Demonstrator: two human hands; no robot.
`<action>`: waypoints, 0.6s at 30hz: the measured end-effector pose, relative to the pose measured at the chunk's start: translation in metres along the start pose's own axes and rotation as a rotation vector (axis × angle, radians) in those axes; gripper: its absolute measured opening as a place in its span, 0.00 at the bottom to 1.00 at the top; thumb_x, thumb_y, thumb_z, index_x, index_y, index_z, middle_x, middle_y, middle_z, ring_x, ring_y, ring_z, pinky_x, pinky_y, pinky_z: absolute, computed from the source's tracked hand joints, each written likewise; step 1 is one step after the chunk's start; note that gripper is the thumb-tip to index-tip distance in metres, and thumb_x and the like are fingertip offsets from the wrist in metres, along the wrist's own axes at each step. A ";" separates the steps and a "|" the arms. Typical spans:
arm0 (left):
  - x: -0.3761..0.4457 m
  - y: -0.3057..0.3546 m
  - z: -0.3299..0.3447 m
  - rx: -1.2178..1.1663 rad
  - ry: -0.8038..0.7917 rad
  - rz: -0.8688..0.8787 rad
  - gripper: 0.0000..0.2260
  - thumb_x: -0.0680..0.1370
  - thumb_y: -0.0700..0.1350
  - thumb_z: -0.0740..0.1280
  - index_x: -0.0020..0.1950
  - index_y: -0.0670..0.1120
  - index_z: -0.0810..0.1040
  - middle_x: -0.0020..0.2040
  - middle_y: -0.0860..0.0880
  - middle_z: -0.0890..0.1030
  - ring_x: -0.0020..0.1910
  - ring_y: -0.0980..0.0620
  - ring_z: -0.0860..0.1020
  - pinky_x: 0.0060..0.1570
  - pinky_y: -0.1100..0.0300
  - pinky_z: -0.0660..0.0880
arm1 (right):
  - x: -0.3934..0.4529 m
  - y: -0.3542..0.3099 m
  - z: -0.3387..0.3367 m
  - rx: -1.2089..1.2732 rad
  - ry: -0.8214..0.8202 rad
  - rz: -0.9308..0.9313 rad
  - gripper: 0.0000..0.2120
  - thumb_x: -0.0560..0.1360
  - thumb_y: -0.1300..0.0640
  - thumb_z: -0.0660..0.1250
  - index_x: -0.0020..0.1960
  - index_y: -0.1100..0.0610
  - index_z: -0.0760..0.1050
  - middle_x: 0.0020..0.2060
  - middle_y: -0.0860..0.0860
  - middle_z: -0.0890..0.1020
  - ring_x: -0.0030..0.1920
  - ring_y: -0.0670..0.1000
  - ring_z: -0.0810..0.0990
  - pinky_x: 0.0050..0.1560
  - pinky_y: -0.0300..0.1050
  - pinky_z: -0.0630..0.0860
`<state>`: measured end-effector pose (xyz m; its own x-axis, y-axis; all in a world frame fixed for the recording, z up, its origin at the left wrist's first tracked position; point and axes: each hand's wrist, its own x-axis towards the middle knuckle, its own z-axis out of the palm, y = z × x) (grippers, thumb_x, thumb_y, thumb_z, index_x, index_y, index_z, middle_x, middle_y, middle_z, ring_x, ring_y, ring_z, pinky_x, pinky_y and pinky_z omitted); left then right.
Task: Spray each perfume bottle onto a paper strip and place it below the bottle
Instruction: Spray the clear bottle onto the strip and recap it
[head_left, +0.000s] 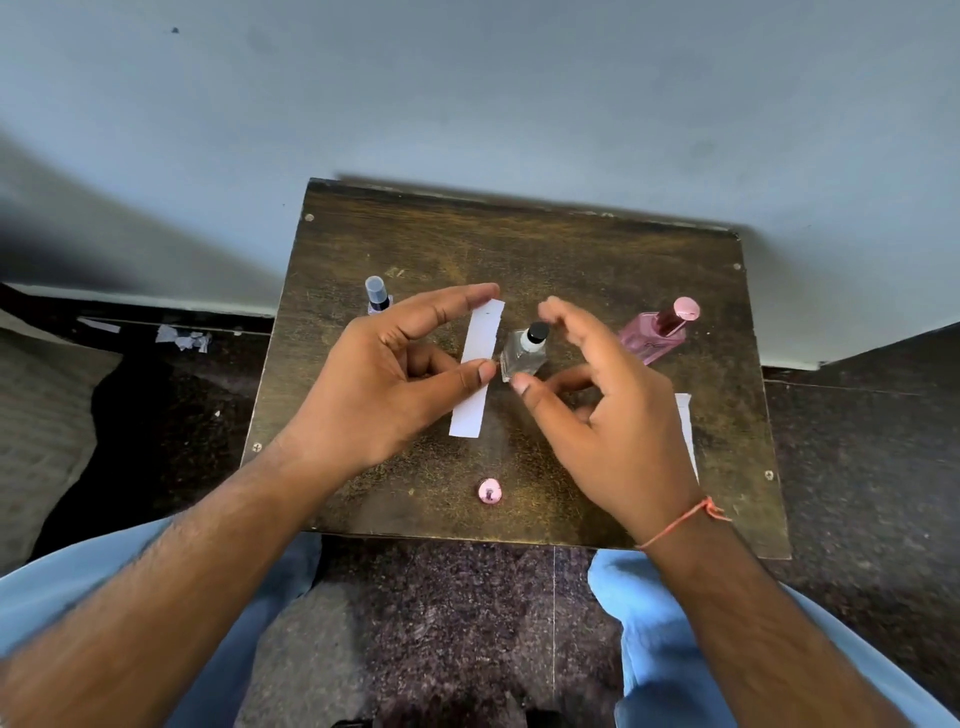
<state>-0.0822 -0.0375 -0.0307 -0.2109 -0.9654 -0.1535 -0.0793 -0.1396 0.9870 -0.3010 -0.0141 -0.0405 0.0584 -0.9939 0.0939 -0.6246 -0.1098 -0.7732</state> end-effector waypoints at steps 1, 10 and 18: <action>-0.001 -0.001 0.000 -0.022 -0.006 -0.010 0.27 0.78 0.37 0.77 0.75 0.52 0.80 0.47 0.43 0.89 0.32 0.44 0.74 0.34 0.51 0.70 | 0.003 0.001 0.001 -0.013 -0.008 0.035 0.28 0.78 0.49 0.78 0.77 0.47 0.76 0.65 0.38 0.84 0.46 0.41 0.87 0.45 0.44 0.85; -0.007 -0.005 -0.004 -0.070 0.051 -0.016 0.23 0.76 0.38 0.78 0.69 0.55 0.83 0.48 0.47 0.90 0.33 0.47 0.77 0.35 0.58 0.73 | 0.007 0.004 0.011 0.202 -0.080 0.158 0.12 0.77 0.46 0.78 0.59 0.45 0.83 0.50 0.41 0.89 0.54 0.46 0.88 0.57 0.52 0.85; -0.007 -0.003 0.000 -0.067 0.079 0.008 0.19 0.76 0.36 0.78 0.63 0.55 0.85 0.51 0.45 0.89 0.34 0.45 0.77 0.39 0.45 0.73 | 0.009 -0.016 -0.002 1.125 -0.331 0.556 0.17 0.80 0.49 0.58 0.62 0.57 0.77 0.42 0.54 0.79 0.33 0.52 0.75 0.28 0.43 0.67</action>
<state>-0.0808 -0.0299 -0.0322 -0.1339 -0.9805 -0.1438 -0.0121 -0.1435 0.9896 -0.2916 -0.0211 -0.0259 0.2932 -0.8479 -0.4417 0.3564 0.5257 -0.7724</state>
